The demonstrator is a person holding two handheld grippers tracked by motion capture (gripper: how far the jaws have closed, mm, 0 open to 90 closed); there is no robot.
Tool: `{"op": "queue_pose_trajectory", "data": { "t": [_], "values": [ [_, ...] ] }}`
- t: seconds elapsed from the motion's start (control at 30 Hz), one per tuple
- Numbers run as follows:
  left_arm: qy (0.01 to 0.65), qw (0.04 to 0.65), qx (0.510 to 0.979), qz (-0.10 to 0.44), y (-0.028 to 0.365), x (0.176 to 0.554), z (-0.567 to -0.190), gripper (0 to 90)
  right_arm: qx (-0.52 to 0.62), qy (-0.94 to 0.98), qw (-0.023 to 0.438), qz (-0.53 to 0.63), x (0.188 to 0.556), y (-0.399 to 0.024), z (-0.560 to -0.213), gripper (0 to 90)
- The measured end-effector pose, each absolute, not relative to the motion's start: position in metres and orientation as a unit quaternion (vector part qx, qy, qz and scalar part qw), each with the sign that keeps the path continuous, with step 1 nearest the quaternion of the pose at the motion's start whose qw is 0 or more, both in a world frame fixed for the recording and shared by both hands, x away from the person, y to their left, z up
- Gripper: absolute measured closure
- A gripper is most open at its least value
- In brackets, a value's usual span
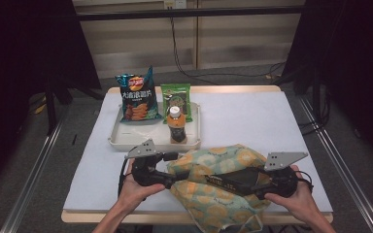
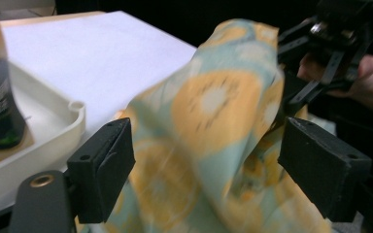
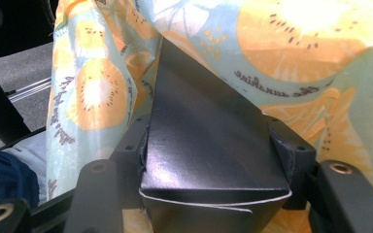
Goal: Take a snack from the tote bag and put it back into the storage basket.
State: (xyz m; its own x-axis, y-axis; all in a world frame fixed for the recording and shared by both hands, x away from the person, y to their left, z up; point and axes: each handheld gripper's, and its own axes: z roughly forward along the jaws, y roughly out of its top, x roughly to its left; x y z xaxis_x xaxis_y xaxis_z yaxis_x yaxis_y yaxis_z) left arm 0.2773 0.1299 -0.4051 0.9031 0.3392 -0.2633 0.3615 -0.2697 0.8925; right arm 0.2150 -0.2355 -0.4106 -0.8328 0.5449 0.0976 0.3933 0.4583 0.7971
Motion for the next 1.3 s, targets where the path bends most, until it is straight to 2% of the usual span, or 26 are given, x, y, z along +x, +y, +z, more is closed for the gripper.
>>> {"op": "queue_pose_trajectory", "data": {
  "t": [0.1, 0.13, 0.2, 0.23, 0.3, 0.37, 0.6, 1.07, 1.3],
  "values": [
    [0.212, 0.561, 0.8, -0.004, 0.121, 0.28, -0.402, 19.5, 0.274, 0.852, 0.083, 0.438, 0.216, -0.233, -0.412, 43.3],
    [0.212, 0.561, 0.8, -0.004, 0.121, 0.28, -0.402, 22.2, 0.273, 0.852, 0.081, 0.439, 0.216, -0.233, -0.413, 43.3],
    [0.207, 0.556, 0.805, 0.001, 0.115, 0.283, -0.405, 45.1, 0.272, 0.853, 0.079, 0.438, 0.215, -0.231, -0.413, 43.3],
    [0.203, 0.556, 0.806, -0.008, 0.115, 0.285, -0.407, 50.5, 0.271, 0.854, 0.079, 0.438, 0.215, -0.231, -0.413, 43.3],
    [0.209, 0.549, 0.809, -0.008, 0.116, 0.287, -0.41, 76.2, 0.271, 0.854, 0.078, 0.437, 0.214, -0.232, -0.413, 43.4],
    [0.218, 0.544, 0.81, -0.013, 0.119, 0.29, -0.413, 87.9, 0.271, 0.855, 0.078, 0.436, 0.214, -0.234, -0.413, 43.4],
    [0.263, 0.513, 0.817, -0.014, 0.128, 0.301, -0.429, 90.0, 0.272, 0.854, 0.083, 0.437, 0.212, -0.238, -0.41, 43.4],
    [0.312, 0.47, 0.826, -0.002, 0.139, 0.311, -0.446, 90.0, 0.264, 0.851, 0.083, 0.447, 0.203, -0.251, -0.402, 43.5],
    [0.308, 0.46, 0.833, -0.015, 0.138, 0.313, -0.453, 90.0, 0.254, 0.849, 0.085, 0.454, 0.198, -0.251, -0.398, 43.4]
  ]
}}
